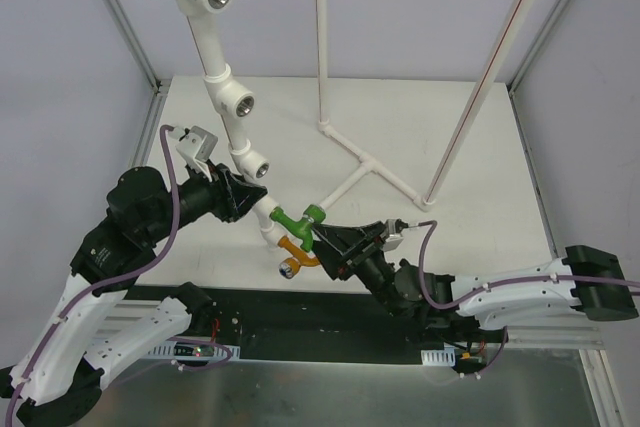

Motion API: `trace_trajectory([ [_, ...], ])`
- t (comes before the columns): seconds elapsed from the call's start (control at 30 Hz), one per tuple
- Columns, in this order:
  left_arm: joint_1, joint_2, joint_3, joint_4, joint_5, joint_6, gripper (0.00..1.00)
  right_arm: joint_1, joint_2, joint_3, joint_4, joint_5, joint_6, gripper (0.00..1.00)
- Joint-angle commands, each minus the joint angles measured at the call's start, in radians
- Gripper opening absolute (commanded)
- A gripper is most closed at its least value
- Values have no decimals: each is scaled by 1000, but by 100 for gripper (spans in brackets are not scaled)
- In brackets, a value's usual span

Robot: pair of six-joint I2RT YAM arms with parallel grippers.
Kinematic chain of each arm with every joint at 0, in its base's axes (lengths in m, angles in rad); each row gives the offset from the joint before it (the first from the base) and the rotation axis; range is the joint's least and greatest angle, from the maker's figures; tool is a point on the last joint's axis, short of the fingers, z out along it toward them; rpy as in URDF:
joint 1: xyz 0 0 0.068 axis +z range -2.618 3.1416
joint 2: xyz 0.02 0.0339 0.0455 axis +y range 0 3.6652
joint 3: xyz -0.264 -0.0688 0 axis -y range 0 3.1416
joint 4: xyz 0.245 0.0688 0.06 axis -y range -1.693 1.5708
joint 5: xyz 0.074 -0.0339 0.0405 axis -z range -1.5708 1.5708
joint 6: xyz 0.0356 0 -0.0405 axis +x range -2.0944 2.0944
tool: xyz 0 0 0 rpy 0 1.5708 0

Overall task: Install the water faucets
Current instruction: Screw the water faucet onto the adaptor.

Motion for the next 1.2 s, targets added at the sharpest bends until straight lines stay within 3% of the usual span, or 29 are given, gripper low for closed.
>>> trace_trajectory([
  [0.0,5,42,-1,-41,13,-95,0,1,-114,-80,51,74,-126,73],
  [0.07,5,43,-1,-39,14,-97,0,4,-176,-110,10,101,-256,74],
  [0.13,5,45,-1,-39,16,-97,0,1,-244,-128,-16,111,-491,74],
  [0.2,5,43,-1,-39,14,-98,0,-1,-328,-130,-31,86,-935,75],
  [0.3,5,43,-5,-39,14,-98,0,-7,-408,-87,-150,-111,-1630,80],
  [0.43,5,55,-4,-36,22,-100,0,-9,-441,-1,-496,-247,-2261,83],
  [0.47,5,58,-2,-34,28,-100,0,-9,-433,-5,-508,-254,-2381,84],
  [0.53,5,65,1,-33,31,-101,0,-10,-418,-30,-348,-303,-2587,86],
  [0.63,5,63,2,-31,34,-103,0,-9,-382,33,-271,-415,-2704,87],
  [0.77,5,57,-1,-30,34,-106,0,-10,-295,140,-346,-491,-2844,89],
  [1.17,5,42,-7,-30,34,-109,0,-67,-36,258,-343,-546,-2929,93],
])
